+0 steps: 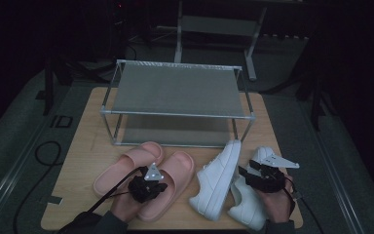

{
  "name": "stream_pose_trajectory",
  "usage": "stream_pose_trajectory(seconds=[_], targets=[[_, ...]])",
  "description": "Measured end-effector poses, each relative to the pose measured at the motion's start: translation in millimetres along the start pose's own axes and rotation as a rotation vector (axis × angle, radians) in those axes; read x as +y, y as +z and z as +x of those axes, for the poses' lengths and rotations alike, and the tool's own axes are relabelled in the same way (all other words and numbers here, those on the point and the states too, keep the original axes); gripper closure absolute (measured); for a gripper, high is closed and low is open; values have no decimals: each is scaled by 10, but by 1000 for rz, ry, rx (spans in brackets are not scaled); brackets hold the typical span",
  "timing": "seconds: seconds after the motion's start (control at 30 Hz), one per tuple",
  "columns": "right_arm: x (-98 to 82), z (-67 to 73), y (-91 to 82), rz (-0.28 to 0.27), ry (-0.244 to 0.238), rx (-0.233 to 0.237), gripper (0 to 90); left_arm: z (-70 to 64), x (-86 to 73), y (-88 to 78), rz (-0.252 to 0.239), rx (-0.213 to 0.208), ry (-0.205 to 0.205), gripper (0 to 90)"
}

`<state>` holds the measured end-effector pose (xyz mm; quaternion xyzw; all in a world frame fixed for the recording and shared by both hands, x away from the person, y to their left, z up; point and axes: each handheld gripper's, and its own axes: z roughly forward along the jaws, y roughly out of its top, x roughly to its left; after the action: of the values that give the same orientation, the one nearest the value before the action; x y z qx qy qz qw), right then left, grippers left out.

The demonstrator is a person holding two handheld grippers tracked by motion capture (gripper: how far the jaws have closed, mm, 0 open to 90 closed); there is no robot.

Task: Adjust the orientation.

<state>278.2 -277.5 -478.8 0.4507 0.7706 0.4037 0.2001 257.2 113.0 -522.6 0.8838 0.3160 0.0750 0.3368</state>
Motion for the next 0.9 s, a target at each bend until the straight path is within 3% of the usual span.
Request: stream_pose_trajectory(seconds=[0.2,0.9], targets=[[0,0,1,0,0,0,456,45,-125,-95,-11,-6,-41,898],[1,5,1,0,-1,0,456,155,-383,-363,21,53,-93,898]])
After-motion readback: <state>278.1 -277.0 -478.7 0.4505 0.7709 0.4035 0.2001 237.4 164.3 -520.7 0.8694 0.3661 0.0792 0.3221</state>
